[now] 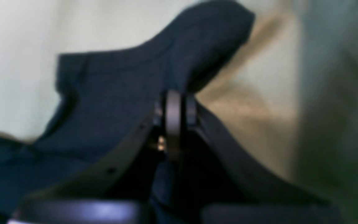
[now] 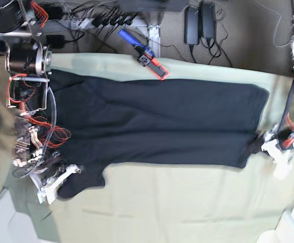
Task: Fold the T-shirt properly
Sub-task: 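Fold the hem side over toward the collar with both grippers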
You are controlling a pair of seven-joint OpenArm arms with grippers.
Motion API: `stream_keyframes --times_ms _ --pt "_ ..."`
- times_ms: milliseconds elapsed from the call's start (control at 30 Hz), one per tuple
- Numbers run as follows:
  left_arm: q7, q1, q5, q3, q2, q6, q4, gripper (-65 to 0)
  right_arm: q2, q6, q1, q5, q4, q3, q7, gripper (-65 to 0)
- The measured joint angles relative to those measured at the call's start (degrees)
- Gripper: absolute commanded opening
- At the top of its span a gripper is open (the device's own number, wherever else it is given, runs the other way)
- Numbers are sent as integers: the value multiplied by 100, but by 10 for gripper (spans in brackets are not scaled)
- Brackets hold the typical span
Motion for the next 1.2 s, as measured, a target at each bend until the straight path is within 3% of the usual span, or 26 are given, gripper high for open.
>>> stream_keyframes --times_ms 267,533,800,900,1033,1200 --pt "138 872 7 2 -317 -15 1182 -650 367 -2 -852 542 1384 -7 -177 -650" --pt "175 1010 7 7 -345 -15 1235 -650 579 0 -1751 595 2273 -13 -284 -650" --pt "310 1016 -28 7 -345 -15 1235 -645 636 0 -1930 640 2612 -13 -297 -650" --pt "352 1093 -85 7 -352 -15 1235 -573 647 0 -1928 726 2796 -13 -485 -650" --pt "393 1209 -125 7 -387 -15 1235 -357 667 -2 -2039 752 3126 -13 -535 -650" --pt "448 1207 -245 11 -525 -17 1270 -330 671 0 -2557 704 3654 -13 -538 -650"
